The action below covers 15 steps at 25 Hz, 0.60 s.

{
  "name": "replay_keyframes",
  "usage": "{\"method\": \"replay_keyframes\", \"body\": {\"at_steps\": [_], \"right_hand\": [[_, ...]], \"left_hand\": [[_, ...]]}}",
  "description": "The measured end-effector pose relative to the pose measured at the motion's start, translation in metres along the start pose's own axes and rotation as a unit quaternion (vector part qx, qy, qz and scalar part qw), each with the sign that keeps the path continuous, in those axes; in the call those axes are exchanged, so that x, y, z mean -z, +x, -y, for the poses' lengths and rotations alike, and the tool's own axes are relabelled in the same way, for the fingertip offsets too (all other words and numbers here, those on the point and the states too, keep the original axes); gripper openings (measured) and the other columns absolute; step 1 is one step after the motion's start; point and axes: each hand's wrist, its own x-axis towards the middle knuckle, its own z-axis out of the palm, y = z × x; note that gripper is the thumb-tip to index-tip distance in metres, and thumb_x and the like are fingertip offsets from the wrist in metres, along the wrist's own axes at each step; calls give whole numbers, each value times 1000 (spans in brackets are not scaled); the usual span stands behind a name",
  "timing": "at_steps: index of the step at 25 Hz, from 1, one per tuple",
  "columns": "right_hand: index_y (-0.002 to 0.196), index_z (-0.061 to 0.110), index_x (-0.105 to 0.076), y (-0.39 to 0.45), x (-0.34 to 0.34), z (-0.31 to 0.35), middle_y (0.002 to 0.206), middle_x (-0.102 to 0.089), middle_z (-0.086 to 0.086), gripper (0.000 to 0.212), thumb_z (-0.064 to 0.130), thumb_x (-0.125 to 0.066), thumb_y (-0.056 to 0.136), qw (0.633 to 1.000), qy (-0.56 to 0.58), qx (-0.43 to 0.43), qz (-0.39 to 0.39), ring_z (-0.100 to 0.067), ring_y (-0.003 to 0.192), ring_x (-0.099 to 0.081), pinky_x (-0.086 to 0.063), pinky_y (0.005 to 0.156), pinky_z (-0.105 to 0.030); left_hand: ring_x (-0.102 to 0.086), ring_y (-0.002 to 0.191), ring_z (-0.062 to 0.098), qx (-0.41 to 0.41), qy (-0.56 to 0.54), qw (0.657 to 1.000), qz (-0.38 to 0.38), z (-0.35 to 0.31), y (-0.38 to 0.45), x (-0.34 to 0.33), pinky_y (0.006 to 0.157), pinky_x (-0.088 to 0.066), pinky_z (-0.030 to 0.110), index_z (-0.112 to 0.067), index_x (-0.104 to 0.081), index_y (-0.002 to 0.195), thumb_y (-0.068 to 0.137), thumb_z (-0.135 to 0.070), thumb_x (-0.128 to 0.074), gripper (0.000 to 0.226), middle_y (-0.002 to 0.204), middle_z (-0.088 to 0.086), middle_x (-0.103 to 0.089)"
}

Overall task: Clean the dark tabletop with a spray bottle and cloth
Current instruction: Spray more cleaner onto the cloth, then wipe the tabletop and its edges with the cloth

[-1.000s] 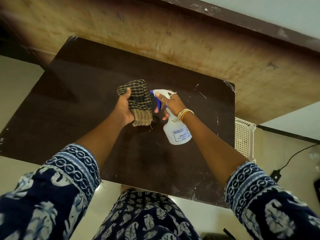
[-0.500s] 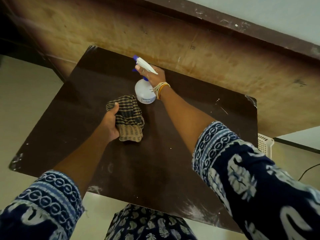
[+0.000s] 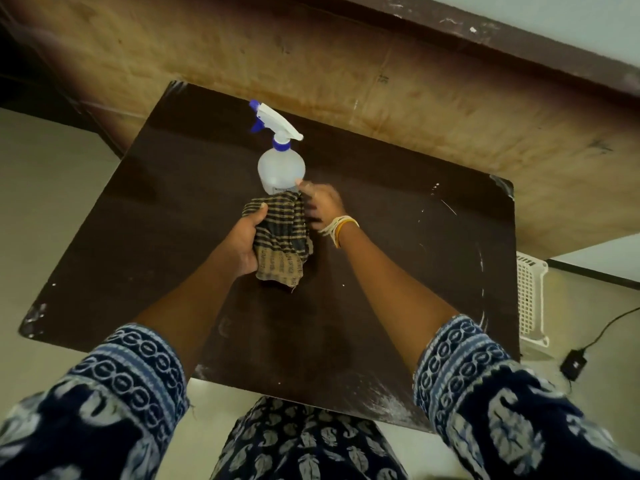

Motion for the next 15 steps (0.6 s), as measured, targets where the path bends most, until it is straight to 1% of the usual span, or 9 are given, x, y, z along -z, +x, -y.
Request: {"method": "replay_keyframes", "body": {"at_steps": [1,2,3,5,7,10,12,14,15], "right_hand": [[117,13,-64,-6,13,-18,123,-65,-15,70,52,-82,62,998,18,-39,53,-30,110,-64,-47,100,-50],[110,14,-69,-13,25,-31,116,-69,-14,59,47,-83,63,996,19,-44,72,-30,108,-66,-48,100,-50],[104,14,-73,-23,40,-40,111,-72,-13,43,37,-83,69,998,8,-25,56,-29,105,-67,-50,99,-49],[96,13,-73,-42,76,-50,102,-73,-11,16,16,-76,81,999,-10,34,-28,-27,100,-69,-52,95,-49],[89,12,-72,-60,118,-49,94,-73,-10,8,5,-70,84,995,10,65,-76,-28,94,-70,-54,92,-51],[85,12,-72,-78,179,-36,86,-73,-7,10,3,-68,85,986,11,86,-140,-23,85,-71,-56,87,-47],[91,10,-71,-89,214,-19,88,-73,-5,11,13,-71,81,960,-99,126,-230,-17,82,-68,-56,78,-36],[95,10,-68,-93,237,-7,89,-69,-5,24,26,-72,78,905,-239,150,-319,-17,82,-63,-50,73,-30],[91,11,-67,-91,243,-4,88,-67,-5,23,31,-71,80,895,-280,143,-317,-19,84,-61,-49,75,-31]], "left_hand": [[-68,101,33,12,2,1000,18,9,4,-14,77,-53,46,-11,-62,120,97,-43,-52,41,111,16,-71],[-67,105,34,25,4,999,34,17,7,-28,81,-53,48,-10,-62,122,97,-45,-52,44,114,17,-71],[-66,107,35,32,12,998,47,26,11,-42,84,-53,48,-9,-63,122,97,-46,-51,46,115,18,-70],[-66,108,34,37,43,996,68,45,19,-73,85,-53,46,-8,-64,121,98,-46,-49,47,116,18,-70],[-67,105,32,41,71,992,93,63,23,-110,84,-53,43,-8,-65,119,97,-41,-53,42,115,17,-70],[-68,96,27,9,161,982,95,80,28,-161,77,-55,40,-14,-64,115,97,-32,-57,27,110,10,-70],[-69,93,25,-68,274,958,50,89,38,-185,78,-56,41,-22,-63,108,98,-27,-56,14,107,8,-69],[-68,95,23,-178,392,902,-3,96,54,-195,83,-56,40,-24,-66,104,97,-21,-54,15,107,7,-70],[-67,98,22,-223,439,870,-26,98,61,-196,87,-56,39,-23,-69,104,96,-18,-54,18,108,5,-70]]}}
